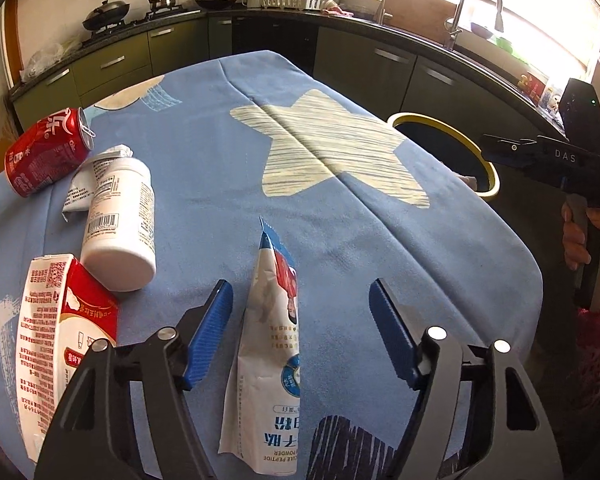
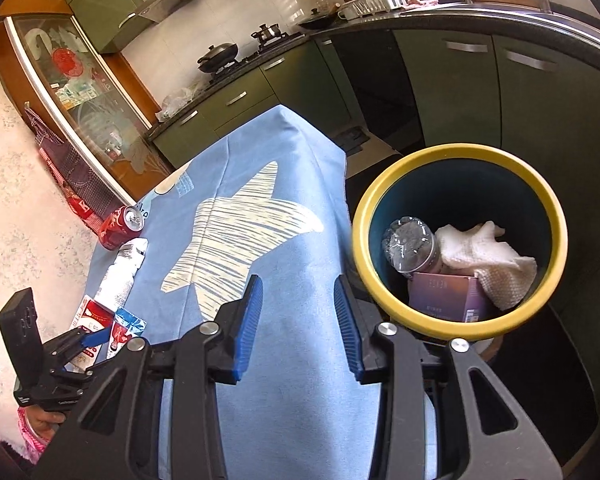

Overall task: Collect trash
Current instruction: 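Grasp the squeezed white-and-blue tube with the left gripper, then carry the tube over the bin and open the left gripper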

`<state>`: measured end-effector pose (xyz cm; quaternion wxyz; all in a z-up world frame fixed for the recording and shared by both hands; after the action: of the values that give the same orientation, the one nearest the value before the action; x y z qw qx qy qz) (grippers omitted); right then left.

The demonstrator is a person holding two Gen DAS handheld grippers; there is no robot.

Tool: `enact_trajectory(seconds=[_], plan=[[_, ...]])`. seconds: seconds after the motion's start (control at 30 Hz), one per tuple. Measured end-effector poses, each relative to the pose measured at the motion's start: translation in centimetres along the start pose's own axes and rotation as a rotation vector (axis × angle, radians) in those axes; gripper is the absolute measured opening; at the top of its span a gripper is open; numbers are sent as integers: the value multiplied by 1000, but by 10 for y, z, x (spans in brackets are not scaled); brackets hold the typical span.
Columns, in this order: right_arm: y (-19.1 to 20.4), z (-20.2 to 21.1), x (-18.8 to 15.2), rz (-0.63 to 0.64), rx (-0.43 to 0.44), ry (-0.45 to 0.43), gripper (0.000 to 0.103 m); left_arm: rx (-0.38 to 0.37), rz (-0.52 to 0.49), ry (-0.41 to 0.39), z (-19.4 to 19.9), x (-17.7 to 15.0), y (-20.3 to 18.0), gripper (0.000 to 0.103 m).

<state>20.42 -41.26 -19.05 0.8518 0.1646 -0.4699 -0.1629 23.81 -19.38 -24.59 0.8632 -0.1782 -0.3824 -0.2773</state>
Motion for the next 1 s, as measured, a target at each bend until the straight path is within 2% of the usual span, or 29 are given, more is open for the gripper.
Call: enact_trajectory(seconds=[0.07, 0.2, 0.33, 0.47, 0.67, 0.87, 1.0], plan=[[1, 0, 0, -2, 4, 0, 36, -3, 13, 8, -3, -3, 2, 59], [1, 2, 1, -5, 10, -4, 36, 15, 25, -1, -4, -4, 5, 50], [1, 4, 0, -14, 14, -6, 36, 44, 45, -16, -2, -4, 12, 28], [-2, 4, 0, -29, 17, -6, 36, 33, 73, -22, 1, -5, 12, 26], [-9, 8, 4, -43, 11, -24, 36, 15, 46, -30, 4, 3, -4, 25], [-36, 28, 17, -61, -58, -87, 36, -30, -45, -58, 6, 39, -40, 25], [-64, 46, 23, -91, -117, -130, 36, -111, -77, -63, -3, 70, -73, 25]])
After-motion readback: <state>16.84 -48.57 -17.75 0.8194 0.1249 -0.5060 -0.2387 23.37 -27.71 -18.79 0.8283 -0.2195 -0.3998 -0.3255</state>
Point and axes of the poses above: each gripper's, at about its wrist camera, not at the fingertips, and z roughly against the way its jaws point, y to its left, x to its top, the point moved 9 cm from there along -z, roughly the way its jaws point, and after that the axes turned 12 degrees about -y, right-handed, at the moved point
